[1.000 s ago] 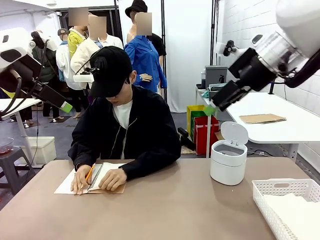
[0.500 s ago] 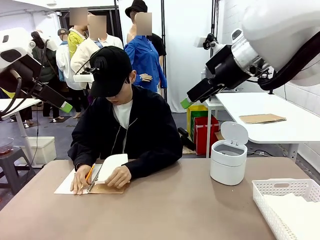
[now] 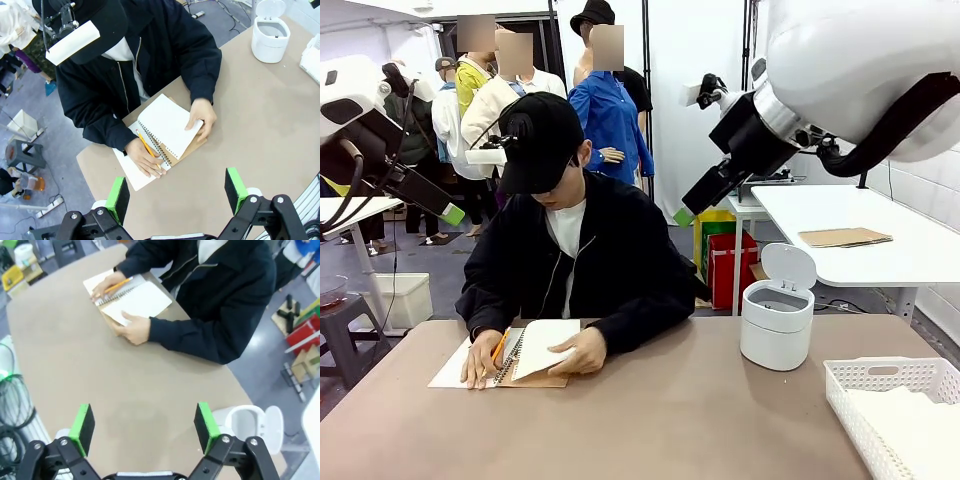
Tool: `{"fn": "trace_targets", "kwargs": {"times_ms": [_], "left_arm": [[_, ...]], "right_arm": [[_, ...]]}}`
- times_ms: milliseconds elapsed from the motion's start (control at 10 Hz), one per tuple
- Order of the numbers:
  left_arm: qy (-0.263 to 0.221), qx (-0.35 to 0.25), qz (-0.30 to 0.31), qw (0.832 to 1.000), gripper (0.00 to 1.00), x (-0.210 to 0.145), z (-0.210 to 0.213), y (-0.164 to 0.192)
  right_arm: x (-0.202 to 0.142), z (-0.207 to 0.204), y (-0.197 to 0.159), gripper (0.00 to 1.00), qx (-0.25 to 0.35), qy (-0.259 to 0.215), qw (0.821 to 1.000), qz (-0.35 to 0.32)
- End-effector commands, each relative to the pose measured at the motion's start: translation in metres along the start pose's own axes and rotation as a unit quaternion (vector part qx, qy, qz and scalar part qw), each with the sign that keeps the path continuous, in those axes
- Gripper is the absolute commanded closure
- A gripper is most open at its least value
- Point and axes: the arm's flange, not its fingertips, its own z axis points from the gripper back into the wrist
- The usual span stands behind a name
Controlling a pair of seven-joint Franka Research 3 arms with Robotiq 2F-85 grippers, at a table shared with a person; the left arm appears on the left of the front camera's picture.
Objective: Sort the paper based on its condition.
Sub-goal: If a person hands you a paper, place it in the Organizing basket , and if it's crumpled, put it in the Trash can.
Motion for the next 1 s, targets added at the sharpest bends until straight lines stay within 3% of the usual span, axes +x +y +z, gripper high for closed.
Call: {"fn": "trace_targets", "kwargs": {"times_ms": [0, 300, 900], "left_arm": [[-0.001, 0.000, 0.001, 1.000, 0.00, 0.000, 0.000, 0.000], [-0.001, 0.000, 0.001, 1.000, 0.00, 0.000, 0.000, 0.000], [-0.001, 0.000, 0.001, 1.000, 0.00, 0.000, 0.000, 0.000]], "right_arm": [[0.013, 0.004, 0.004, 0.00, -0.006, 0.019, 1.000, -0.001], [0.022, 0.007, -0.004, 0.00, 0.001, 0.047, 0.998, -0.029], [0.019, 0.010, -0.007, 0.00, 0.003, 0.031, 0.999, -0.034]]}}
